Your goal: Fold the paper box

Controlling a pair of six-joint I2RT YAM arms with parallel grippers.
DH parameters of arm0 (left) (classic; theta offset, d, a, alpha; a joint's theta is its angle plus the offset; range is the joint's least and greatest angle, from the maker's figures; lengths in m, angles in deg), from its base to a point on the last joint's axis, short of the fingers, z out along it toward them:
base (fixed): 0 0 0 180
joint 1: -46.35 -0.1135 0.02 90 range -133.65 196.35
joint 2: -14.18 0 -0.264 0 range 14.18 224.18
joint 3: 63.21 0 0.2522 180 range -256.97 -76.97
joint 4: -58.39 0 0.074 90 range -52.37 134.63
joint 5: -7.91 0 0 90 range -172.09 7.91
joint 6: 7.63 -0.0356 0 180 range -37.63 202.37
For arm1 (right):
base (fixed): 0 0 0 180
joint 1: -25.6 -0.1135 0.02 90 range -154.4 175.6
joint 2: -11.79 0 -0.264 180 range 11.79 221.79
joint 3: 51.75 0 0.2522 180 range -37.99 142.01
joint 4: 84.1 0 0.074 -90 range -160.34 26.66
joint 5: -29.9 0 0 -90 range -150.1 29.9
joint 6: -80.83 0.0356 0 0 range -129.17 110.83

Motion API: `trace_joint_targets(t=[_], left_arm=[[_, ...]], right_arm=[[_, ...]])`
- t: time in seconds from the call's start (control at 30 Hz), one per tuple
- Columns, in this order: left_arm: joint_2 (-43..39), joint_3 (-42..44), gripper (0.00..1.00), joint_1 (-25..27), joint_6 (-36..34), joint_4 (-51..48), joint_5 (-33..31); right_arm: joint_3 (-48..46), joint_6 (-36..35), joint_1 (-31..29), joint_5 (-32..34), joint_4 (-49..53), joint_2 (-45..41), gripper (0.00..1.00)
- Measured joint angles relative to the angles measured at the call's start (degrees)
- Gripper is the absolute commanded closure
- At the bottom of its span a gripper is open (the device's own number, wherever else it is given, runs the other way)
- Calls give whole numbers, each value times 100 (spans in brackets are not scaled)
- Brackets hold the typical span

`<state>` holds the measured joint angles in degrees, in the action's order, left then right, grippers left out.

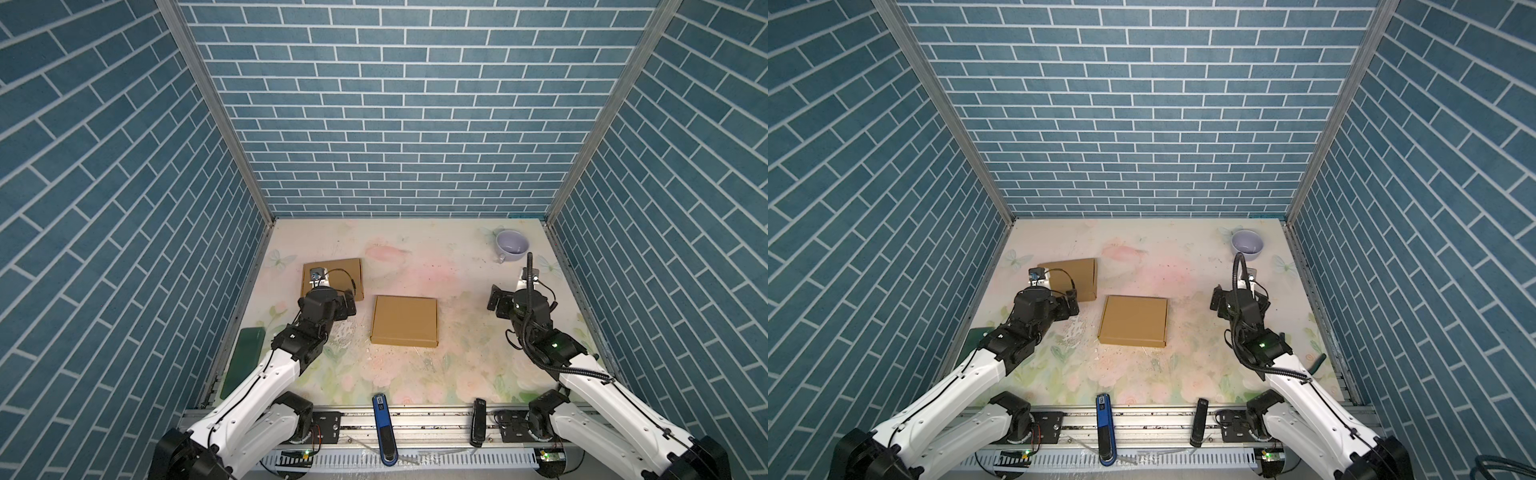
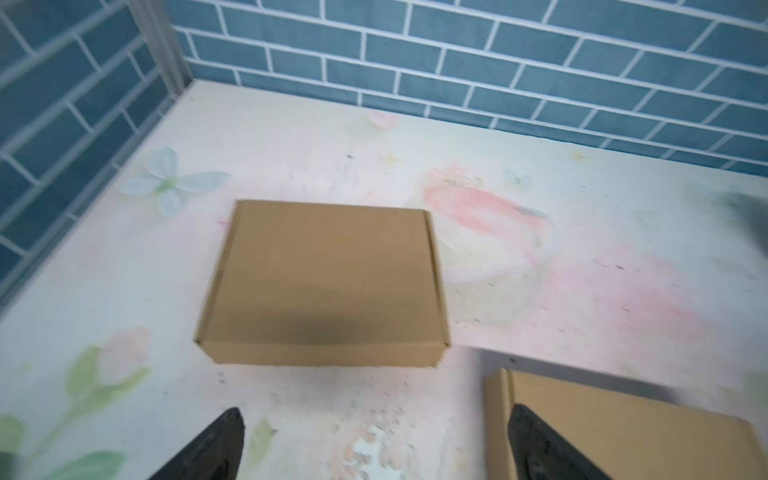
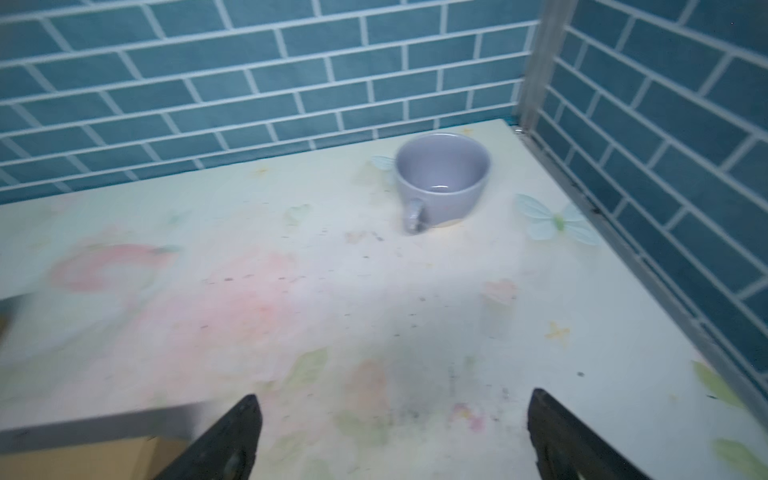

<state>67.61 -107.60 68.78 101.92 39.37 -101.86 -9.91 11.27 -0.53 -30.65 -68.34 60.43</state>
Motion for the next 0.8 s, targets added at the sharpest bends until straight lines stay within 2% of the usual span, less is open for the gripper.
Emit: trace_joint_targets(t=[0.13, 0.3, 0.53, 0.8], left_arm=[[529, -9, 1, -514, -614, 350, -398], [1132, 17, 0, -1034, -1161, 894, -498], [1663, 590, 0, -1482, -1519, 2304, -157], [2181, 837, 0, -1606, -1932, 3595, 337]], right_arm=[[-310, -330, 546, 203, -614, 385, 1], [-387, -750, 881, 249, -1300, 822, 1], [-398, -1215, 1174, 216, -2050, 1307, 1], [-1320, -1604, 1526, -227, -3934, 2247, 1]])
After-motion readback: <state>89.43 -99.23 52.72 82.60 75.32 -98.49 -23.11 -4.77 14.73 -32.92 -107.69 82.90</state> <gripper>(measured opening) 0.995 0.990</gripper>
